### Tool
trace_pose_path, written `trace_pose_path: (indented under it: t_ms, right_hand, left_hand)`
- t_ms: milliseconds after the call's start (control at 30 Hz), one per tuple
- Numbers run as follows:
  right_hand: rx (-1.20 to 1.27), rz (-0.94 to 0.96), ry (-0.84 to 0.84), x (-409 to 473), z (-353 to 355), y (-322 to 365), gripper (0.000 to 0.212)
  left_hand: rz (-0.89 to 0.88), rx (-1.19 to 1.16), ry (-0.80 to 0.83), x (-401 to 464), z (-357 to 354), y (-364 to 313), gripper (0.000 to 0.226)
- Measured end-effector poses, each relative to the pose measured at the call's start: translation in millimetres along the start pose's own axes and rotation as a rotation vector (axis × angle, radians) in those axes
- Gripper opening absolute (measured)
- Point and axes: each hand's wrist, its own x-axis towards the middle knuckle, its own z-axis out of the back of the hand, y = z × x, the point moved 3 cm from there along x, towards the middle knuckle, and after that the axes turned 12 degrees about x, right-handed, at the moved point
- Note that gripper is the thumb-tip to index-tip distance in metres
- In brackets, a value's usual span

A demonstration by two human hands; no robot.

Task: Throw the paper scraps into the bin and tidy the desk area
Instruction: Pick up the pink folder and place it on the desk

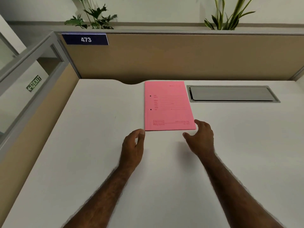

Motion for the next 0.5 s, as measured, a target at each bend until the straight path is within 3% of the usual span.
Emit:
trace_pose_path:
  t_ms: [500]
  right_hand:
    - [-0.059,0.012,-0.041,-211.0,55.9,-8.2,0.080]
  left_hand:
    - [0.006,-0.042,0.034,-195.9,78.0,27.4,0.037]
